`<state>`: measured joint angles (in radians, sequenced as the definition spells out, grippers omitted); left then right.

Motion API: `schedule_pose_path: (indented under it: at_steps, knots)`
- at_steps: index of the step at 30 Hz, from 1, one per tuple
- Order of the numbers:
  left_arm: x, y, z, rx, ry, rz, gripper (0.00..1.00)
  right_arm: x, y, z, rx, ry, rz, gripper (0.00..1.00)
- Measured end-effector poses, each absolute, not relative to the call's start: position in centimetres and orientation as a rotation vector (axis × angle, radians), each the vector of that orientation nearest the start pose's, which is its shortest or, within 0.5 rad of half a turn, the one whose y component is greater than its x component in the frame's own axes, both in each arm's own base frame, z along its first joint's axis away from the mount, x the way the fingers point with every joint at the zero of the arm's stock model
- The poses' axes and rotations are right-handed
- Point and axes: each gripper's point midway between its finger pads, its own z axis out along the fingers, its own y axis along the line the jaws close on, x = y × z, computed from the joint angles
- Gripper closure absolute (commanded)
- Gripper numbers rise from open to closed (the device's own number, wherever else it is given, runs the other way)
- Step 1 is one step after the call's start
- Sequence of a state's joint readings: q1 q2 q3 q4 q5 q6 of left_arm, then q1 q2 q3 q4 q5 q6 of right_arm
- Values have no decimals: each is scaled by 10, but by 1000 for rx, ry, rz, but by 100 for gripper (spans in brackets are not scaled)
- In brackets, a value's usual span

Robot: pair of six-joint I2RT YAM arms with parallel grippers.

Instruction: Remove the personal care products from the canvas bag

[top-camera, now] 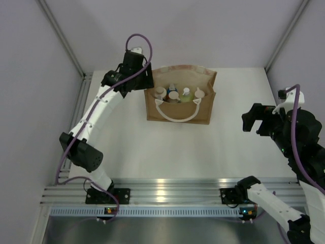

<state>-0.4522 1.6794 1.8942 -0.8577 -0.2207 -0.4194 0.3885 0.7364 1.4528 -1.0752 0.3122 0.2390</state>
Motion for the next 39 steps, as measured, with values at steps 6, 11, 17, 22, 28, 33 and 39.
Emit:
schedule_pose_path:
  at_steps: [6, 11, 17, 22, 28, 33, 39]
  knots:
    - [408, -187, 251, -16, 2351, -245, 73, 181, 37, 370, 29, 1912, 179, 1]
    - [394, -190, 238, 18, 2367, -291, 100, 181, 44, 366, 17, 1926, 223, 1]
    - [386, -195, 232, -2, 2338, -333, 100, 200, 66, 351, -8, 2022, 279, 1]
    - [381, -202, 231, -43, 2302, -315, 100, 234, 93, 333, -15, 2114, 334, 1]
    - [371, -219, 222, -69, 2255, -234, 100, 267, 125, 327, -58, 2167, 394, 5]
    - [365, -214, 216, -150, 2220, -229, 100, 287, 176, 344, -198, 2147, 456, 9]
    - [364, -211, 215, -220, 2192, -254, 100, 318, 237, 350, -358, 2126, 473, 20]
